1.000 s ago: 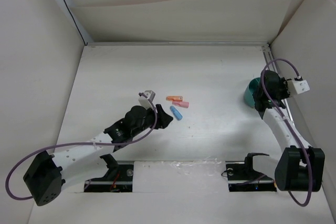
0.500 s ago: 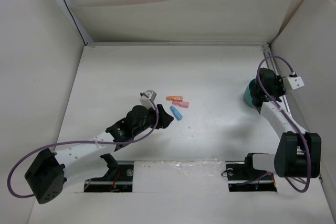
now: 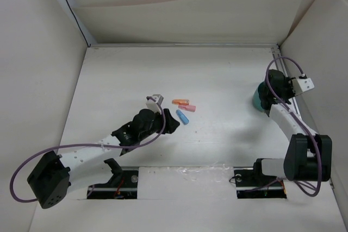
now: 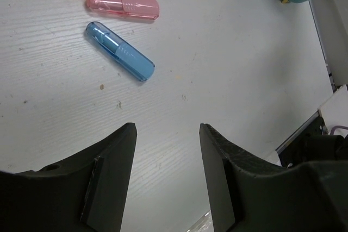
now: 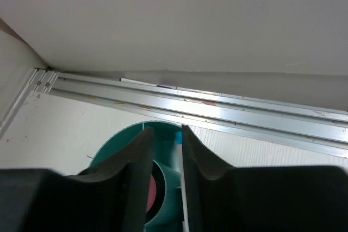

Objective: Sort the stationery into containers
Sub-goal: Place the pen in the storage box.

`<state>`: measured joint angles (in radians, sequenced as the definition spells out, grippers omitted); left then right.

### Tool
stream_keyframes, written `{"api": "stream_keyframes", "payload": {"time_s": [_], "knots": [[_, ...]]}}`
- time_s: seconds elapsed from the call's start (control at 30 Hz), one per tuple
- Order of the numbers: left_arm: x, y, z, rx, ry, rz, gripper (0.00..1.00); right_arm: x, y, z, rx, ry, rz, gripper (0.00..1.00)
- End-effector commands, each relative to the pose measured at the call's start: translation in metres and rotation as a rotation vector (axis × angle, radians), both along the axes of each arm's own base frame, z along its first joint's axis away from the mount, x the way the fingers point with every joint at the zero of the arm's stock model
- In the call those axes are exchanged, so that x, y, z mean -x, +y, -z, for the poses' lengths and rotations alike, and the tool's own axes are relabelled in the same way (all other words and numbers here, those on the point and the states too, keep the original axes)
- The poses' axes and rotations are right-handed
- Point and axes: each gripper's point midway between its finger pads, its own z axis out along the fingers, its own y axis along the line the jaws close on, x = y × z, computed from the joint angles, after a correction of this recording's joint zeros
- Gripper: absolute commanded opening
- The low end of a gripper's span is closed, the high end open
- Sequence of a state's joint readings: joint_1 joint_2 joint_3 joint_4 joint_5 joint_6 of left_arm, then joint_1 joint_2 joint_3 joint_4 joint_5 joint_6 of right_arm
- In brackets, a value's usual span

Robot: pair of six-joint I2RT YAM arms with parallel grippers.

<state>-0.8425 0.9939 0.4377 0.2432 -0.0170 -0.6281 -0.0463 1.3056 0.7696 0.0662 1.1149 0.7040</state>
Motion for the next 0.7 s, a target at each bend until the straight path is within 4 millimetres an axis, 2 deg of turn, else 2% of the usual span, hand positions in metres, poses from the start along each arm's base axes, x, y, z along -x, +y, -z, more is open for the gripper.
{"api": "stream_keyframes", "payload": {"time_s": [0.0, 0.2, 0.3, 0.33, 0.37, 0.43, 0.47, 0.5, 0.53, 0.57, 0.6, 0.67], "knots": [[-0.007, -0.006, -0.019, 0.032, -0.052, 0.001, 0.47, -0.007, 0.001, -0.037, 0.003, -0.134, -0.012, 0.35], [-0.007, -0.004, -0.024, 0.045, -0.057, -0.011, 0.47, -0.007, 0.008, -0.039, 0.002, -0.137, -0.040, 0.39], [-0.009, 0.000, -0.023, 0.038, -0.050, -0.037, 0.47, -0.006, 0.020, -0.048, 0.002, -0.161, -0.081, 0.39], [-0.008, 0.000, -0.023, 0.044, -0.045, -0.040, 0.45, -0.002, 0.023, -0.060, 0.008, -0.188, -0.096, 0.38], [-0.009, 0.002, -0.021, 0.032, -0.042, -0.053, 0.45, -0.003, 0.034, -0.063, 0.002, -0.201, -0.135, 0.38], [-0.011, 0.007, -0.020, 0.033, -0.033, -0.087, 0.42, 0.003, 0.048, -0.081, 0.000, -0.247, -0.201, 0.36], [-0.012, 0.009, -0.021, 0.021, -0.030, -0.099, 0.41, 0.003, 0.057, -0.088, -0.004, -0.267, -0.245, 0.31], [-0.016, 0.012, -0.028, 0.030, -0.039, -0.129, 0.39, -0.004, 0.077, -0.095, -0.027, -0.295, -0.348, 0.27], [-0.018, 0.014, -0.029, 0.021, -0.041, -0.143, 0.39, -0.005, 0.088, -0.102, -0.032, -0.308, -0.414, 0.23], [-0.019, 0.017, -0.027, 0.007, -0.025, -0.165, 0.35, -0.004, 0.099, -0.118, -0.024, -0.333, -0.486, 0.05], [-0.023, 0.019, -0.035, 0.016, -0.029, -0.198, 0.33, -0.009, 0.123, -0.119, -0.051, -0.319, -0.612, 0.00], [-0.027, 0.022, -0.037, 0.003, -0.022, -0.230, 0.31, -0.011, 0.151, -0.135, -0.065, -0.332, -0.758, 0.00]]}}
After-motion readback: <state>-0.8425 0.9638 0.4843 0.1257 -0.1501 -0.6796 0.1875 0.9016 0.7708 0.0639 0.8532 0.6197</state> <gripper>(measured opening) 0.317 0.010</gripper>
